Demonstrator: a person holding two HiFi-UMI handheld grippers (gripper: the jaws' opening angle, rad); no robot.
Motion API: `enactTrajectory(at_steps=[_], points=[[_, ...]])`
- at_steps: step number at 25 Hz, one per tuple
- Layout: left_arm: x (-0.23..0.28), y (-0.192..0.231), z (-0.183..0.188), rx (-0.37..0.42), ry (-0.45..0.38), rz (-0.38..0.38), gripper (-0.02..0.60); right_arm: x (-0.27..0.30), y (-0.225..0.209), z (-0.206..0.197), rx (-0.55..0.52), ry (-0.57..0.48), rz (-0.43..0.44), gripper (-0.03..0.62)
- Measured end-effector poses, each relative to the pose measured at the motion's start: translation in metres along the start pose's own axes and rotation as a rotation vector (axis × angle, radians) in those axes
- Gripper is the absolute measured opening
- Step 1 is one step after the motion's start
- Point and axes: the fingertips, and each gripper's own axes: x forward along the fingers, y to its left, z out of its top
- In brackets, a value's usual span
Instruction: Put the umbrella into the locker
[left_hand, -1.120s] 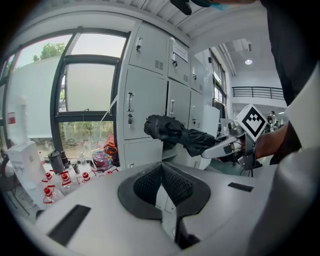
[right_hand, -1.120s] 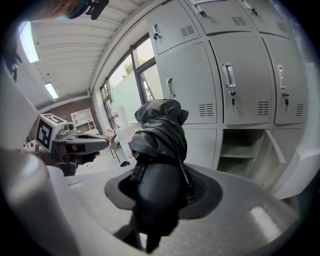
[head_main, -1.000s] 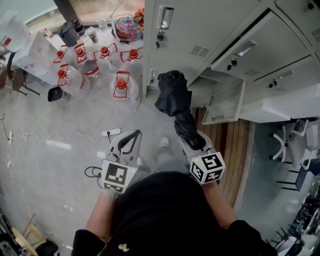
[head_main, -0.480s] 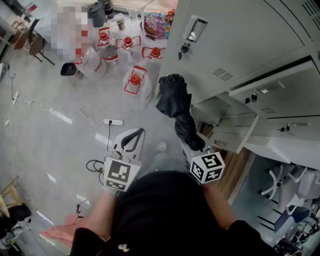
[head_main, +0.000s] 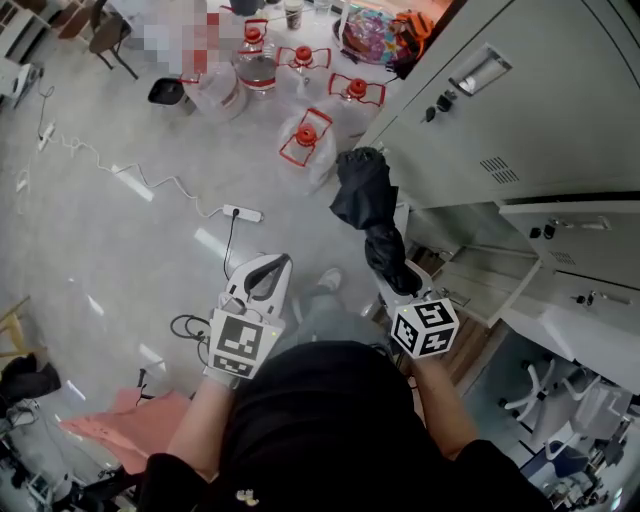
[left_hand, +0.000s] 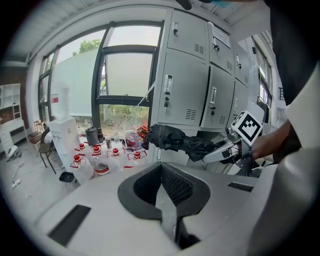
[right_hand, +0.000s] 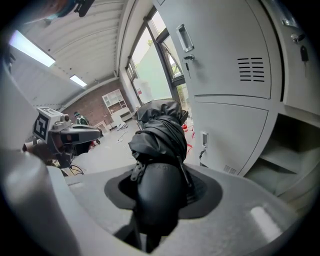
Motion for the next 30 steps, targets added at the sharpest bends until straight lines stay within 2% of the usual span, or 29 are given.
enactTrajectory(at_steps=[15,22,30], points=[[-0.002,0.052,-0.065,-0.024,0.087,-0.079,0.011,0.050,0.044,-0.049,0.052,0.124,-0.026,0.176],[0.033,0.054,-0.111,-0.054,0.131,-0.127,0.011,0.091,0.025,-0.090,0.010,0.201,-0.050,0.175],[0.074,0.055,-0.169,-0.107,0.200,-0.164,0.011,0.131,0.003,-0.137,0.095,0.259,-0.080,0.175]])
